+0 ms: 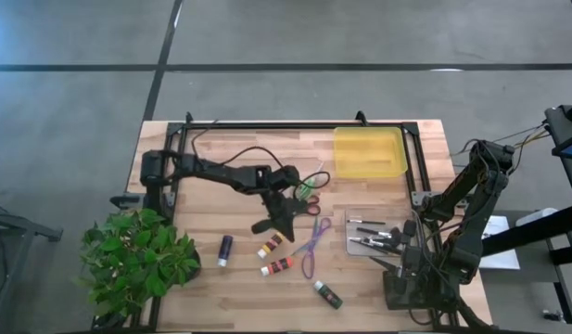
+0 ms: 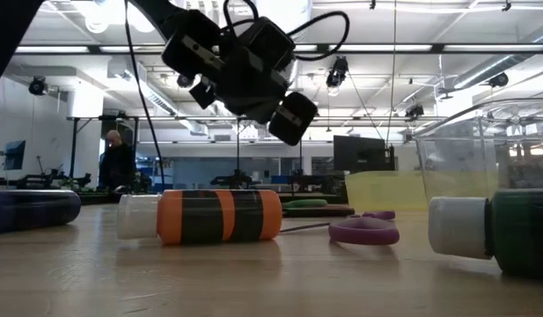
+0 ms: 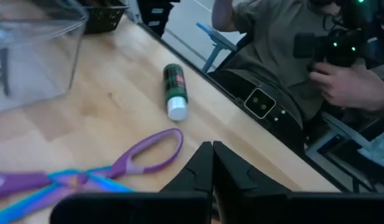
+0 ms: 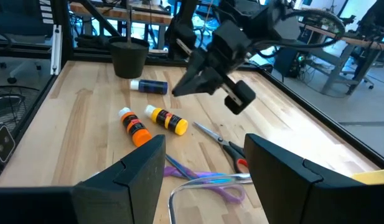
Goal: Pick & Place Paint Supplies
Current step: Put the black scissors into the yellow bin
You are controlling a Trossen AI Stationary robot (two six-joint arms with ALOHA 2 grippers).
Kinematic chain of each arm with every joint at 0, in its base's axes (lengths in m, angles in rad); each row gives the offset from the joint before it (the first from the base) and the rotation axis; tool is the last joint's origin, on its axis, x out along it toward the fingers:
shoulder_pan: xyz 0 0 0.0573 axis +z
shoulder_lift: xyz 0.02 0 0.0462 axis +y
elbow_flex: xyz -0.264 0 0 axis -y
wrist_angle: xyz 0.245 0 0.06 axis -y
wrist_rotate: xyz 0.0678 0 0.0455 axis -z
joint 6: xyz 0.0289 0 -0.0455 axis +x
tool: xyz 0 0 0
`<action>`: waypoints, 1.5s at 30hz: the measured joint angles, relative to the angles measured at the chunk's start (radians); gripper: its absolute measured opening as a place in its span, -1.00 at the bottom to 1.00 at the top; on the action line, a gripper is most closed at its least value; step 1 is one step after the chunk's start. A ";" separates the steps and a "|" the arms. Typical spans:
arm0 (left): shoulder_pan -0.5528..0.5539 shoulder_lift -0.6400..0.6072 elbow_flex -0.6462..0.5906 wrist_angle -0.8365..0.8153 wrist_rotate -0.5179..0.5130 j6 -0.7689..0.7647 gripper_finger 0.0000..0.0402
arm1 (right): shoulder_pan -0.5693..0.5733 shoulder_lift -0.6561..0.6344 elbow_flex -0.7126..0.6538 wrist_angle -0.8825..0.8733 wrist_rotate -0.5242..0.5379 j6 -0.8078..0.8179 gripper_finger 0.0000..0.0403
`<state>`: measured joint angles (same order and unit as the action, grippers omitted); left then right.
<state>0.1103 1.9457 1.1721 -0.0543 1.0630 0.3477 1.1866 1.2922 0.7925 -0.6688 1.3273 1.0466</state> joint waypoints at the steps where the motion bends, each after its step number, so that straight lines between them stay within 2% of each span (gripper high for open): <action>1: -0.007 0.000 0.000 0.009 0.000 -0.002 -0.94 | 0.000 0.000 0.000 0.000 0.000 0.000 0.08; 9: -0.040 0.000 0.006 0.058 -0.027 -0.034 -0.56 | 0.000 0.000 0.000 0.002 0.000 0.000 0.08; 14: -0.045 0.000 0.007 0.076 -0.029 -0.042 -0.39 | 0.000 0.000 0.000 0.002 0.000 0.000 0.08; 27: -0.051 0.000 0.007 0.084 -0.039 -0.061 -0.33 | 0.000 0.000 -0.004 0.002 0.000 0.000 0.08; 45: -0.058 0.000 0.008 0.089 -0.425 -0.087 -0.33 | 0.000 0.000 -0.004 0.001 0.000 -0.004 0.08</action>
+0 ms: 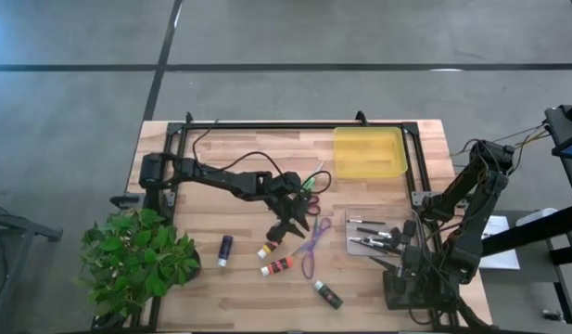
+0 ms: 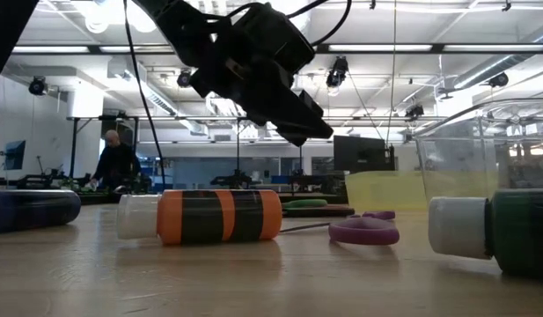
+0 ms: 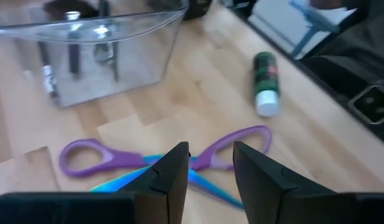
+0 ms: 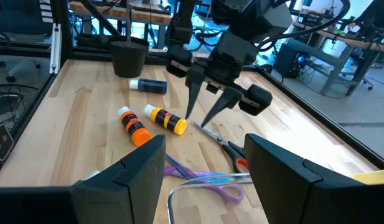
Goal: Pick & Place Paint Supplies
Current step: Put the black scissors into the yellow bin
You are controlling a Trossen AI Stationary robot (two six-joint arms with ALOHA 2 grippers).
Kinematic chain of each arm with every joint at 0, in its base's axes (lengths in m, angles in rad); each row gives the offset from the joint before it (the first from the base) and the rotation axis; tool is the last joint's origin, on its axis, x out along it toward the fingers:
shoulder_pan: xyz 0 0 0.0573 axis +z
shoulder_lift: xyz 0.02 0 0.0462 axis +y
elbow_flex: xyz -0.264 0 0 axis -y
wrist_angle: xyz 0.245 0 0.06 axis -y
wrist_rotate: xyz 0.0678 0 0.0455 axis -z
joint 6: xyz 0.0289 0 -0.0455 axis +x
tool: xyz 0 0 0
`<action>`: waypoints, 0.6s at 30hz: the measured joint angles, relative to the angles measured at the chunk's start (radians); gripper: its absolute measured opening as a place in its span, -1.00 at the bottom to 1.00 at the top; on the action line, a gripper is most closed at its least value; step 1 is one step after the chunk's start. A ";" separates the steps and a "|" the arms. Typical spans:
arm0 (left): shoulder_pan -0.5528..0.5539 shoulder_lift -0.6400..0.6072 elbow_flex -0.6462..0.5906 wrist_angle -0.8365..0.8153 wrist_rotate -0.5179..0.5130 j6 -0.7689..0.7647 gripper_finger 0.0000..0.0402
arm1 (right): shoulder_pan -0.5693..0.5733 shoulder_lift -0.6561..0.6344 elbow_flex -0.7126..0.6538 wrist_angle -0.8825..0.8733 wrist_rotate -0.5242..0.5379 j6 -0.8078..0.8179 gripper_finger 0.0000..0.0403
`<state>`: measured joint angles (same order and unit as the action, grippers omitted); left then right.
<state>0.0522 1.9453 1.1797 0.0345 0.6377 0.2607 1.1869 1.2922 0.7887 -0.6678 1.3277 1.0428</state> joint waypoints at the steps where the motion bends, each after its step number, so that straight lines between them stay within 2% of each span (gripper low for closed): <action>1: -0.001 0.000 0.000 0.000 -0.013 0.000 -0.33 | 0.000 0.000 0.000 0.000 0.000 0.000 0.08; 6: -0.002 0.000 0.000 -0.006 -0.062 -0.003 -0.33 | 0.000 0.000 0.000 0.000 0.000 0.000 0.08; 18: -0.026 0.000 -0.006 -0.067 -0.101 -0.066 -0.33 | 0.000 0.000 0.000 0.000 0.001 0.000 0.08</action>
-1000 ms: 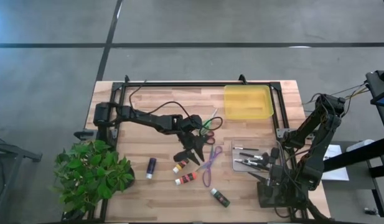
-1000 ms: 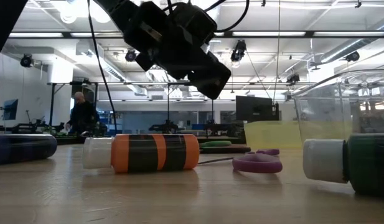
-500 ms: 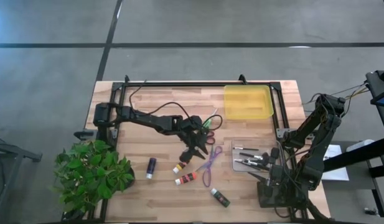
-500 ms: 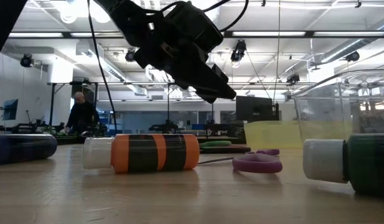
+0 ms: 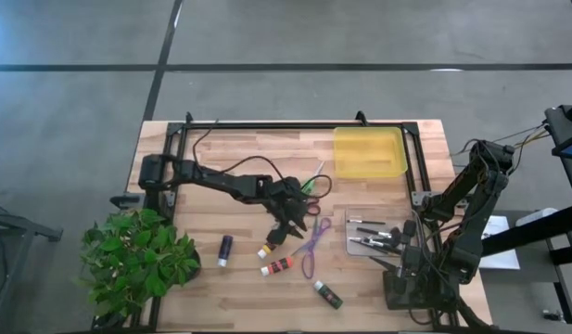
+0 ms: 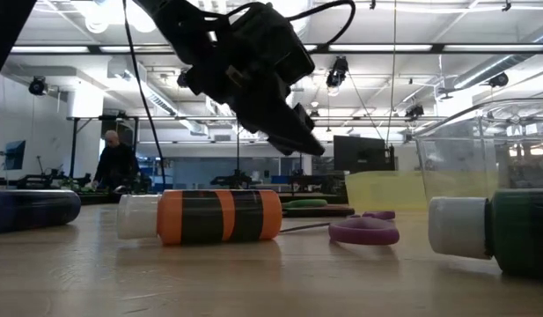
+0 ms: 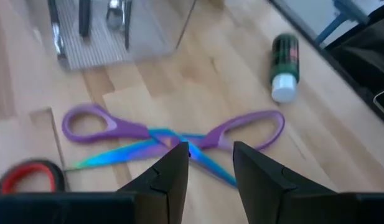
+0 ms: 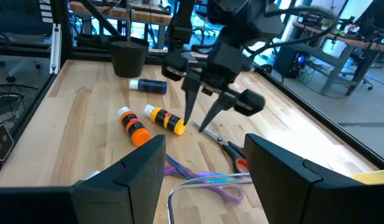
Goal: Pick & Place Paint Supplies
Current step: Put the black scissors into the yellow bin
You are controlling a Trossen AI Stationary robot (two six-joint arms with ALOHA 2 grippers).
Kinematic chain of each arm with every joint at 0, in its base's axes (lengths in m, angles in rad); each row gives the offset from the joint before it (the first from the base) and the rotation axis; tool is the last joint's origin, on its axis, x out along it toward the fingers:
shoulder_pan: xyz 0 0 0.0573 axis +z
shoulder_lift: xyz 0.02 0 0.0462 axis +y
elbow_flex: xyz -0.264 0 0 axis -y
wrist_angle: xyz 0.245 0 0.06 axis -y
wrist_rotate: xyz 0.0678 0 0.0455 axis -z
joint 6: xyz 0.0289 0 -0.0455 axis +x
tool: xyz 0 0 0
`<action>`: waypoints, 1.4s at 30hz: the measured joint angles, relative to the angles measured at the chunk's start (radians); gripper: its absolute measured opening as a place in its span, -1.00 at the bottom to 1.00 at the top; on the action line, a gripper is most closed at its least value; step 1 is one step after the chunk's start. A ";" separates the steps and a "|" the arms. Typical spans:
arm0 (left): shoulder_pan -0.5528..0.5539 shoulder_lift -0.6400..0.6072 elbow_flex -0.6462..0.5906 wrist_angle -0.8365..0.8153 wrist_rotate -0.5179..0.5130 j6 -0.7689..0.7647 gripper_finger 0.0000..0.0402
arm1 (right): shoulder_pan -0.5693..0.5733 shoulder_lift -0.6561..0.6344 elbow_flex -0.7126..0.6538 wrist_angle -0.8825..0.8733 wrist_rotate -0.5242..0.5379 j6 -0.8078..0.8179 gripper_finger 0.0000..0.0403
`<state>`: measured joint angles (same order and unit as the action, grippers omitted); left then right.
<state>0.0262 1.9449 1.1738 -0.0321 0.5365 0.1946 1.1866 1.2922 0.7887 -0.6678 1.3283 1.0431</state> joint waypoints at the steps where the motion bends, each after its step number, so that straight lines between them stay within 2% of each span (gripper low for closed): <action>1: -0.006 0.000 -0.001 -0.025 -0.011 -0.007 -0.33 | 0.000 0.000 0.000 0.000 0.000 0.000 0.08; 4: -0.026 0.000 -0.001 -0.110 -0.051 -0.013 -0.33 | 0.000 0.000 0.000 0.000 0.000 0.000 0.08; 7: -0.052 0.000 -0.001 -0.191 -0.144 -0.040 -0.33 | 0.000 0.000 0.000 0.000 0.000 0.000 0.08; 13: -0.103 0.000 0.000 -0.294 -0.367 -0.197 -0.33 | 0.000 0.000 0.000 0.000 0.000 0.000 0.08; 17: -0.121 -0.001 0.000 -0.310 -0.462 -0.298 -0.33 | 0.000 0.000 0.000 0.000 0.001 0.000 0.08; 23: -0.131 -0.001 0.000 -0.239 -0.473 -0.273 -0.33 | 0.000 0.000 0.000 0.001 0.001 0.001 0.08; 29: -0.161 -0.001 0.000 -0.138 -0.391 -0.213 -0.33 | 0.000 0.000 0.000 0.002 0.001 0.003 0.08; 37: -0.197 0.014 -0.001 -0.114 -0.388 -0.217 -0.33 | 0.000 0.000 0.000 0.002 0.001 0.000 0.08; 39: -0.203 0.016 -0.001 -0.118 -0.432 -0.206 -0.33 | 0.000 0.000 0.000 0.002 0.001 0.000 0.08; 42: -0.202 0.016 0.001 -0.118 -0.580 -0.205 -0.33 | 0.000 0.000 0.000 0.002 0.001 0.000 0.08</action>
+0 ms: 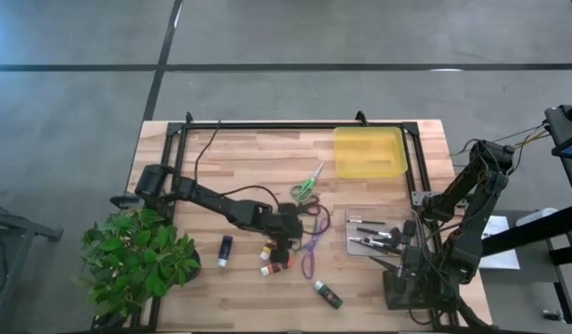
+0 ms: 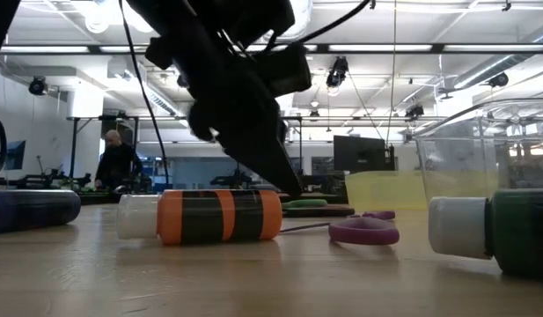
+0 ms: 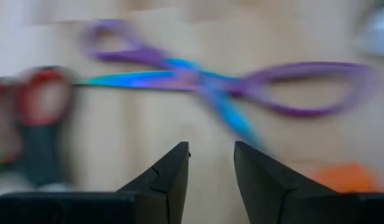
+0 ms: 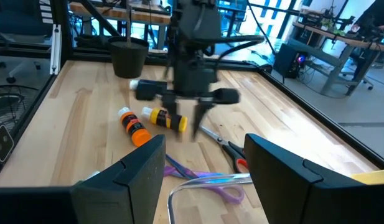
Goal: Pick & Place Paint Supplies
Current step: Put the black scissors into the yellow bin
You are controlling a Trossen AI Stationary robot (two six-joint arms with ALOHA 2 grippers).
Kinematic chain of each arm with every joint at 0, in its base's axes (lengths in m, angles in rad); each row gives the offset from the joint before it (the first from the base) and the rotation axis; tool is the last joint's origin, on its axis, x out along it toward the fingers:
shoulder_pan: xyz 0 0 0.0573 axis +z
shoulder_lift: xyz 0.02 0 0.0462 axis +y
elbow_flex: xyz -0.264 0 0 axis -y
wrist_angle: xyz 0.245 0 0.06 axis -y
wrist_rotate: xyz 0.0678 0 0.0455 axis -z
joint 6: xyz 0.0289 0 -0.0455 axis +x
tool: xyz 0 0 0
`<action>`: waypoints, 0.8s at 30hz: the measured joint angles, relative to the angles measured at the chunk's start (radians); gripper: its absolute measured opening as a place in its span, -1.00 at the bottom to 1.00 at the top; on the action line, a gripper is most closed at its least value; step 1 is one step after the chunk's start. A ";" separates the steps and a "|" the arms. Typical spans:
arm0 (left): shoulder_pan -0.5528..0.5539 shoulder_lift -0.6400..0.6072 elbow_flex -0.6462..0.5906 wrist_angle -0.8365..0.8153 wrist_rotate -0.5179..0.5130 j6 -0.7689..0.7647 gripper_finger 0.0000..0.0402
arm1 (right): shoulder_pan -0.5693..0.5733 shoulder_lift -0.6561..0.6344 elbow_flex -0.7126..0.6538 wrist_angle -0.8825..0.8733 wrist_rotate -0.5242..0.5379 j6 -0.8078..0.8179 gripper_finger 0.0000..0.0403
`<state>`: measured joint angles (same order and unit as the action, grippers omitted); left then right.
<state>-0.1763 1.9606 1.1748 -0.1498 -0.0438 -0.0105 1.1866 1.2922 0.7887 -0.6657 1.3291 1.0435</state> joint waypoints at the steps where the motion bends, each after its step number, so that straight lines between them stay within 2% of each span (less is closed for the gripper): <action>1: 0.003 0.000 0.003 -0.003 -0.039 -0.001 -0.33 | 0.000 0.000 0.000 0.000 0.000 0.000 0.08; 3: 0.019 0.000 0.006 -0.007 -0.086 -0.013 -0.33 | 0.000 0.000 0.000 0.000 0.000 0.000 0.08; 12: 0.127 0.000 -0.002 -0.089 -0.119 -0.135 -0.33 | 0.000 0.000 0.000 0.000 0.000 -0.002 0.08; 24: 0.137 0.053 -0.001 -0.083 -0.132 -0.211 -0.33 | 0.000 0.000 0.000 -0.001 -0.001 -0.005 0.08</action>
<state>-0.0395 2.0132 1.1734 -0.2329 -0.1758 -0.2216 1.1866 1.2922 0.7887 -0.6662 1.3285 1.0390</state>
